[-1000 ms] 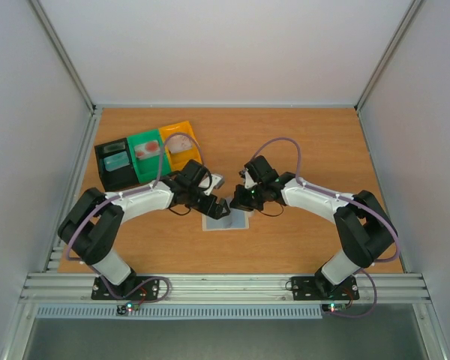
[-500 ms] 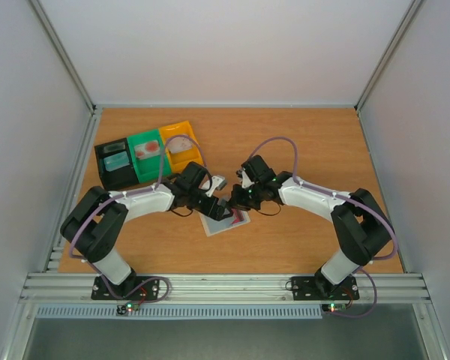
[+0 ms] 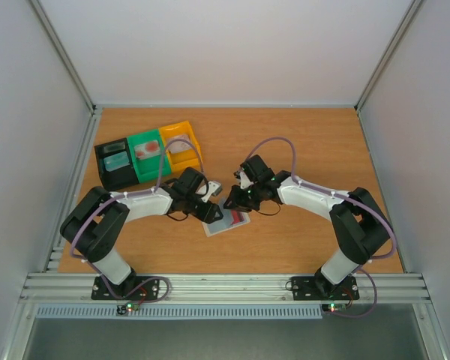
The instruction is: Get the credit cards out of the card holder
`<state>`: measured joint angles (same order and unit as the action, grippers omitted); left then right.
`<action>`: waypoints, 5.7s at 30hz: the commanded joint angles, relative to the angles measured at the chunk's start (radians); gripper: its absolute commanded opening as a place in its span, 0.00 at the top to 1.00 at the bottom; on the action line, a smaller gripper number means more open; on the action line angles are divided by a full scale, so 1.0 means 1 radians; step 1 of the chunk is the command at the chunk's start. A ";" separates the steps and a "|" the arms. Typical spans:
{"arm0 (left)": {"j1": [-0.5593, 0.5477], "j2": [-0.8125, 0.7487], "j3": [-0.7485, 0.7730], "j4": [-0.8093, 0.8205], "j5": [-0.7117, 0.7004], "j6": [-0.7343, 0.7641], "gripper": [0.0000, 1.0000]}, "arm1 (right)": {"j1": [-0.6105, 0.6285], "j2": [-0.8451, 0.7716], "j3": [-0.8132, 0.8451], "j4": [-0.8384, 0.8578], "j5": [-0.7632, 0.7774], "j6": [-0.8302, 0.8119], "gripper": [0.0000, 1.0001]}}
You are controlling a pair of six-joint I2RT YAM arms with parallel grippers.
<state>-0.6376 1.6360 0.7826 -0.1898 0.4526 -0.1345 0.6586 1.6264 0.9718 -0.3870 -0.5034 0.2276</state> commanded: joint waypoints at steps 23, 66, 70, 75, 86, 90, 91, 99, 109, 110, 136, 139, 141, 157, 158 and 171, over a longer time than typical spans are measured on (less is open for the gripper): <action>0.087 -0.189 0.058 -0.157 0.040 0.132 0.34 | 0.008 0.059 0.055 -0.074 0.083 -0.071 0.99; 0.207 -0.372 -0.204 0.675 0.609 -0.400 0.39 | -0.027 -0.456 0.072 -0.074 0.080 -0.291 0.99; 0.203 -0.371 -0.206 0.646 0.598 -0.374 0.87 | -0.028 -0.472 0.053 -0.046 0.041 -0.296 0.99; 0.193 -0.385 -0.214 0.690 0.531 -0.350 1.00 | -0.029 -0.502 -0.003 0.025 -0.035 -0.314 0.75; 0.159 -0.397 -0.233 0.927 0.523 -0.199 1.00 | -0.065 -0.494 -0.095 0.324 -0.229 -0.252 0.42; 0.144 -0.391 -0.228 0.927 0.465 -0.217 1.00 | -0.024 -0.447 -0.076 0.384 -0.232 -0.260 0.37; 0.144 -0.393 -0.229 0.926 0.462 -0.217 1.00 | -0.014 -0.453 -0.076 0.384 -0.211 -0.272 0.37; 0.138 -0.391 -0.243 0.947 0.469 -0.193 1.00 | 0.006 -0.547 -0.058 0.206 -0.030 -0.356 0.35; 0.129 -0.394 -0.253 1.029 0.489 -0.200 1.00 | 0.004 -0.694 -0.027 0.089 0.046 -0.419 0.31; 0.127 -0.395 -0.254 1.035 0.488 -0.201 1.00 | 0.004 -0.708 -0.018 0.046 0.124 -0.423 0.33; 0.093 -0.388 -0.256 1.017 0.445 -0.183 1.00 | 0.312 -0.469 0.174 -0.196 0.803 -0.549 0.14; 0.093 -0.392 -0.256 1.016 0.444 -0.179 1.00 | 0.312 -0.444 0.189 -0.214 0.856 -0.534 0.14; 0.093 -0.394 -0.256 1.021 0.449 -0.180 1.00 | 0.311 -0.438 0.195 -0.240 0.915 -0.519 0.14; 0.092 -0.399 -0.256 1.007 0.440 -0.177 1.00 | 0.278 -0.552 0.174 -0.234 0.515 -0.566 0.02; 0.092 -0.398 -0.257 1.007 0.438 -0.177 1.00 | 0.279 -0.539 0.176 -0.228 0.525 -0.564 0.01; 0.092 -0.396 -0.267 1.011 0.431 -0.175 1.00 | 0.328 -0.467 0.221 -0.230 0.773 -0.551 0.02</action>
<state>-0.5396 1.2541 0.5304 0.7494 0.8860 -0.3351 0.9813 1.1950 1.1763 -0.6350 0.2108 -0.3202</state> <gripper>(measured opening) 0.041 0.986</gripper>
